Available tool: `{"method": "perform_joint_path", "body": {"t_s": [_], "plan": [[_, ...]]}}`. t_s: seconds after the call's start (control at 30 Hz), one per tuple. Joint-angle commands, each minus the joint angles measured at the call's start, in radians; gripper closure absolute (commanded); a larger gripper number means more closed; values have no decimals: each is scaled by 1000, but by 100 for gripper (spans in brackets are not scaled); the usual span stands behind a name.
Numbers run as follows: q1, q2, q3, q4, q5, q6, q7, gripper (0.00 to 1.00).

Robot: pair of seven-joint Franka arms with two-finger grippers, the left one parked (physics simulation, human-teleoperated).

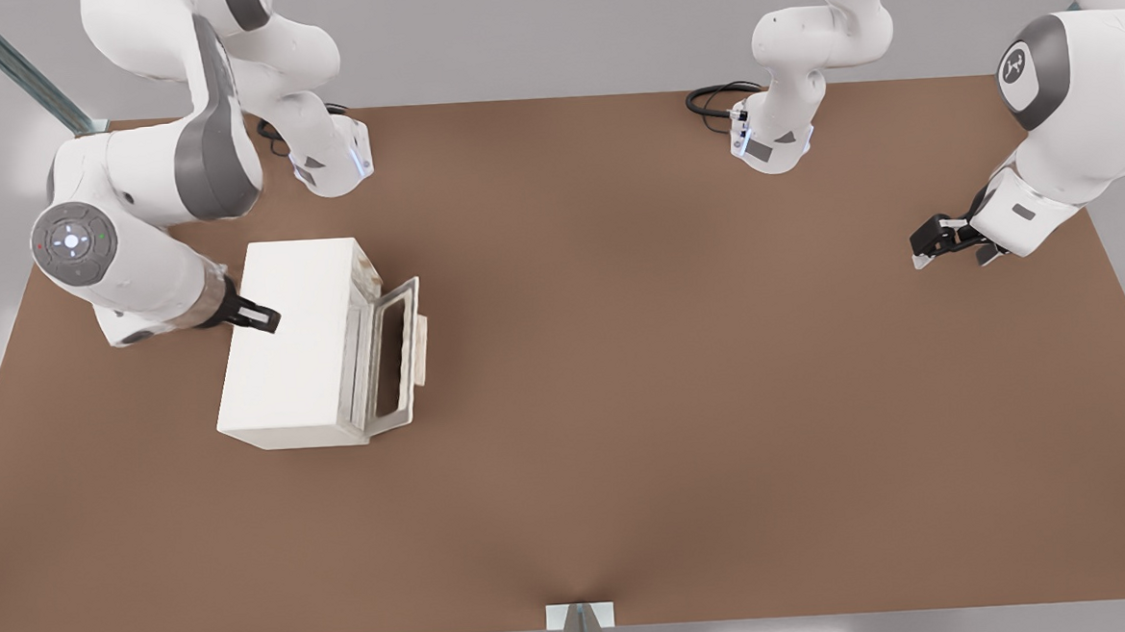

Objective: Keep left arm still and open the oven door with right arm

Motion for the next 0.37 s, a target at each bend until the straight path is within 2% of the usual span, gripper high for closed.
{"method": "perform_joint_path", "body": {"t_s": [0.0,0.07,0.33], "plan": [[-42,-2,-6,21,67,10,-544,0],[-116,-16,-8,35,67,67,-628,0],[-140,-17,-5,38,39,73,-636,0]]}}
